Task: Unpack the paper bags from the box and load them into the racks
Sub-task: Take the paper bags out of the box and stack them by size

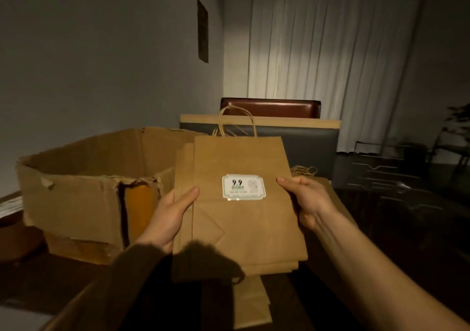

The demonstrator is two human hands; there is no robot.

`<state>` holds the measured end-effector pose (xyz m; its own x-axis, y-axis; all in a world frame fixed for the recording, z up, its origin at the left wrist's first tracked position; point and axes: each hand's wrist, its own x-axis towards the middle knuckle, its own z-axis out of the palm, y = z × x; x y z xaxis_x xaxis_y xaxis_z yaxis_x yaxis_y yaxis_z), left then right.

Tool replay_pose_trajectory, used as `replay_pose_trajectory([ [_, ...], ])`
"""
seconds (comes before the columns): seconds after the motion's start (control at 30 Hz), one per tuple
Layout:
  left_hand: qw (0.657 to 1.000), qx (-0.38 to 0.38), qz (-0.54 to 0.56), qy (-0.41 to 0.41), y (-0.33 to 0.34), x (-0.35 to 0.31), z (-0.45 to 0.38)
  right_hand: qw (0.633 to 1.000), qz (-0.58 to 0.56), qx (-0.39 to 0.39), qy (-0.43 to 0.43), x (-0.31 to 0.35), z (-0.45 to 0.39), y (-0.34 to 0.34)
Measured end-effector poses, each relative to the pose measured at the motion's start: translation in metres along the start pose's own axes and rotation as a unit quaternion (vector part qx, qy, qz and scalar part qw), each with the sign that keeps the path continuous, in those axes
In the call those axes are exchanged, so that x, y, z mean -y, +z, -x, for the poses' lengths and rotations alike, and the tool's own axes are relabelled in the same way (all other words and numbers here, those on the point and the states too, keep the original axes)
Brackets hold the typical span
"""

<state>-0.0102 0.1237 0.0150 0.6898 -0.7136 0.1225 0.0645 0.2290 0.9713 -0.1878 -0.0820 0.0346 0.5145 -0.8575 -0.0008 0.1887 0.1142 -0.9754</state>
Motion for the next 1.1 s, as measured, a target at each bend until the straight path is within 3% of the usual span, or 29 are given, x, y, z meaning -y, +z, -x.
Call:
replay_pose_trajectory([
  [0.2, 0.998, -0.022, -0.045, -0.038, 0.001, 0.057, 0.022, 0.997, 0.018, 0.014, 0.072, -0.061, 0.019, -0.043],
  [0.47, 0.998, -0.016, -0.037, -0.043, 0.009, 0.069, 0.026, 0.994, 0.083, 0.064, 0.037, -0.074, 0.025, -0.063],
  [0.67, 0.996, -0.024, -0.06, -0.058, 0.019, 0.056, 0.015, 0.983, 0.156, -0.093, -0.038, -0.025, -0.062, -0.108],
  [0.77, 0.991, -0.019, -0.116, -0.069, 0.025, 0.046, 0.013, 0.968, 0.197, -0.153, -0.032, 0.006, -0.119, -0.134],
  [0.93, 0.998, -0.01, -0.037, -0.053, 0.035, 0.049, 0.003, 0.935, 0.233, -0.267, -0.012, 0.01, -0.205, -0.154],
  [1.0, 0.997, -0.029, -0.032, -0.058, 0.037, 0.056, -0.01, 0.916, 0.281, -0.285, -0.009, -0.003, -0.231, -0.156],
  [1.1, 0.996, -0.052, -0.006, -0.067, 0.04, 0.062, -0.022, 0.873, 0.425, -0.241, 0.01, -0.031, -0.252, -0.151],
])
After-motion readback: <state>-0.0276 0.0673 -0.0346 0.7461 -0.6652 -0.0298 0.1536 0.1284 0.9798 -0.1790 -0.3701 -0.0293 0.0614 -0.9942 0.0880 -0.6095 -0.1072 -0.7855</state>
